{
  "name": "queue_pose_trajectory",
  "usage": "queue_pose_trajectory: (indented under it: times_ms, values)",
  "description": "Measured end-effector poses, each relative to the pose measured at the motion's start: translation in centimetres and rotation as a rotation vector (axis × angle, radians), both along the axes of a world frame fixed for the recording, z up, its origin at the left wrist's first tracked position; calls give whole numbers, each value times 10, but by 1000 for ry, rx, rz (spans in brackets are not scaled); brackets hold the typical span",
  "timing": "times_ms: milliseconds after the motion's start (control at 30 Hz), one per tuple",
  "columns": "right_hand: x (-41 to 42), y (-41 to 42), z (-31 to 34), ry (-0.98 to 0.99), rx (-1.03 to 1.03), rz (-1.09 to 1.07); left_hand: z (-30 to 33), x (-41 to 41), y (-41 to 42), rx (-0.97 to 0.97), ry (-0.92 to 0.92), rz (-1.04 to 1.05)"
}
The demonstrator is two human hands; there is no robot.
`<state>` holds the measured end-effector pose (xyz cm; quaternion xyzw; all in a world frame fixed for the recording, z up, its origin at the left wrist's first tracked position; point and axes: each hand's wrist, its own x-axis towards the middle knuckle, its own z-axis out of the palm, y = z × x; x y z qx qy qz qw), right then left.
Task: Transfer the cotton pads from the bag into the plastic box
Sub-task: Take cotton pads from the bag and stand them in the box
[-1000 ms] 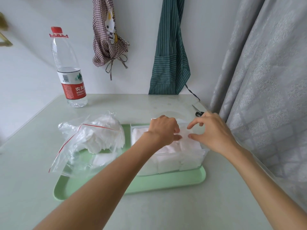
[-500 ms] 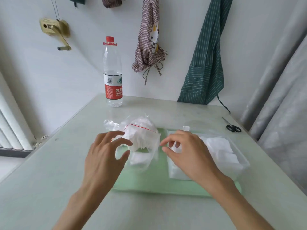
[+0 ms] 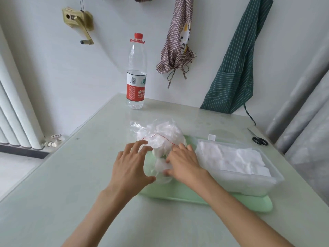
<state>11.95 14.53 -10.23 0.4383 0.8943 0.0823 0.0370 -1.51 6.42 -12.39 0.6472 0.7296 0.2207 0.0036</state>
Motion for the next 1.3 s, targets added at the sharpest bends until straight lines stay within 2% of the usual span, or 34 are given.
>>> queue_pose_trajectory:
  times_ms: [133,333,400,533,600,667,767,900,1067,1200,1300]
  values:
    - [-2,-2,-7,80,125,42,3,1,-2,14,6,17]
    - [26,-14,17,412,-100,112,20,1,-10,127,-107,23]
    - [39,-18,29,590,-227,102,30,3,-11,158,-159,25]
    - [70,-18,49,933,-675,-4,53,15,-6,135,-224,-47]
    - [85,-18,55,1062,-879,-44,62,25,-1,100,-399,-139]
    - [98,-16,57,1128,-976,-57,73,42,8,9,-642,-226]
    - [114,-13,57,1181,-995,-97,86,67,22,-109,-909,-285]
    - [130,-4,62,1257,-957,-156,84,88,45,-99,-921,-297]
    - [152,10,65,1310,-803,-203,82,105,66,-23,-1013,-247]
    - [155,19,58,1537,-786,-306,73,117,76,26,-1054,-232]
    - [153,20,55,1585,-799,-334,67,122,79,161,-1073,-238]
